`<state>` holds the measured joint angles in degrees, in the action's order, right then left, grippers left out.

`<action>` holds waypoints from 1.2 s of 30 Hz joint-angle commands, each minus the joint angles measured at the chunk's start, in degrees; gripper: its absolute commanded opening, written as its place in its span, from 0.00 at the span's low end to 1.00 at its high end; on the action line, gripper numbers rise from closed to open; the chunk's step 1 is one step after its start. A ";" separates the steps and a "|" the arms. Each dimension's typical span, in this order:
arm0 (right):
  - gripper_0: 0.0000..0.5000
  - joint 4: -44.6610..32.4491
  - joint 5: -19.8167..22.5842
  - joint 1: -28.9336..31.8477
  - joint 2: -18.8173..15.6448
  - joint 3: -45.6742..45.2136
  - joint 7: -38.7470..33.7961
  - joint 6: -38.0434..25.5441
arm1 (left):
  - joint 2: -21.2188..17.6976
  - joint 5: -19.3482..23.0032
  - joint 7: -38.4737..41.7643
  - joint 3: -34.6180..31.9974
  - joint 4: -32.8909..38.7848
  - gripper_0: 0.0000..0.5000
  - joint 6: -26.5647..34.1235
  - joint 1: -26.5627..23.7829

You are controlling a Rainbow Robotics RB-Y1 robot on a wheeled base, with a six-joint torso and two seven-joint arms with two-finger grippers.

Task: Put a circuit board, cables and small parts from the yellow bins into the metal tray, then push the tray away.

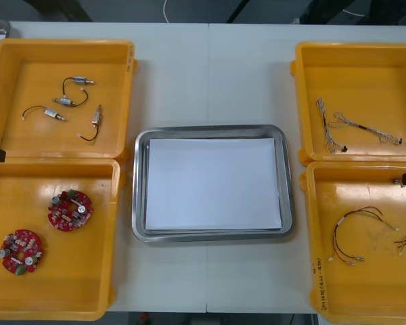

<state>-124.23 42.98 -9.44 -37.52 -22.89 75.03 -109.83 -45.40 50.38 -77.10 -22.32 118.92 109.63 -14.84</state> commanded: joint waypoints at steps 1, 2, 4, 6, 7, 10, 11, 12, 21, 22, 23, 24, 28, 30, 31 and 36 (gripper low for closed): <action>1.00 -0.49 0.43 0.73 -2.29 -0.49 1.61 -0.17 | -2.67 0.42 0.02 -1.24 1.75 1.00 0.37 1.13; 1.00 -0.49 0.43 0.73 -2.29 -0.49 1.61 -0.17 | -2.67 0.42 0.02 -1.24 1.75 1.00 0.37 1.13; 1.00 -0.49 0.43 0.73 -2.29 -0.49 1.61 -0.17 | -2.67 0.42 0.02 -1.24 1.75 1.00 0.37 1.13; 1.00 -0.49 0.43 0.73 -2.29 -0.49 1.61 -0.17 | -2.67 0.42 0.02 -1.24 1.75 1.00 0.37 1.13; 1.00 -0.49 0.43 0.73 -2.29 -0.49 1.61 -0.17 | -2.67 0.42 0.02 -1.24 1.75 1.00 0.37 1.13; 1.00 -0.49 0.43 0.73 -2.29 -0.49 1.61 -0.17 | -2.67 0.42 0.02 -1.24 1.75 1.00 0.37 1.13; 1.00 -0.49 0.43 0.73 -2.29 -0.49 1.61 -0.17 | -2.67 0.42 0.02 -1.24 1.75 1.00 0.37 1.13; 1.00 -0.49 0.43 0.73 -2.29 -0.49 1.61 -0.17 | -2.67 0.42 0.02 -1.24 1.75 1.00 0.37 1.13; 1.00 -0.49 0.35 -0.32 -2.29 -1.28 1.53 -0.17 | -0.74 0.42 -0.15 0.43 0.43 1.00 0.37 2.98; 1.00 -0.49 0.35 -0.32 -2.03 -1.54 1.53 -0.17 | -0.74 0.24 -0.24 0.70 0.43 1.00 0.37 2.98; 1.00 -0.49 0.43 -0.58 -2.03 -1.89 1.53 -0.17 | -0.83 0.15 -0.33 0.79 0.43 1.00 0.37 2.98; 1.00 -0.84 1.05 -1.02 -2.03 -2.77 1.61 -0.17 | -0.91 0.06 -0.59 0.87 0.43 1.00 0.37 2.98; 1.00 -0.76 1.31 -0.23 -1.76 -3.65 1.61 -0.17 | -0.91 0.42 -1.73 0.87 0.43 1.00 0.37 3.07; 1.00 -0.76 1.31 0.12 -1.76 -4.00 1.53 -0.17 | -0.91 0.59 -2.44 0.87 0.43 1.00 0.37 3.24; 1.00 -0.76 1.23 0.38 -1.76 -4.18 1.53 -0.17 | -0.91 0.59 -2.61 0.87 0.34 1.00 0.37 3.33; 1.00 -0.76 0.17 2.32 -1.76 -5.67 1.53 -0.17 | -1.44 0.86 -8.06 1.05 0.43 1.00 0.37 5.62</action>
<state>-124.22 43.86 -9.09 -37.58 -25.99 75.03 -109.83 -45.36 50.51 -77.13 -21.93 118.84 109.64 -12.16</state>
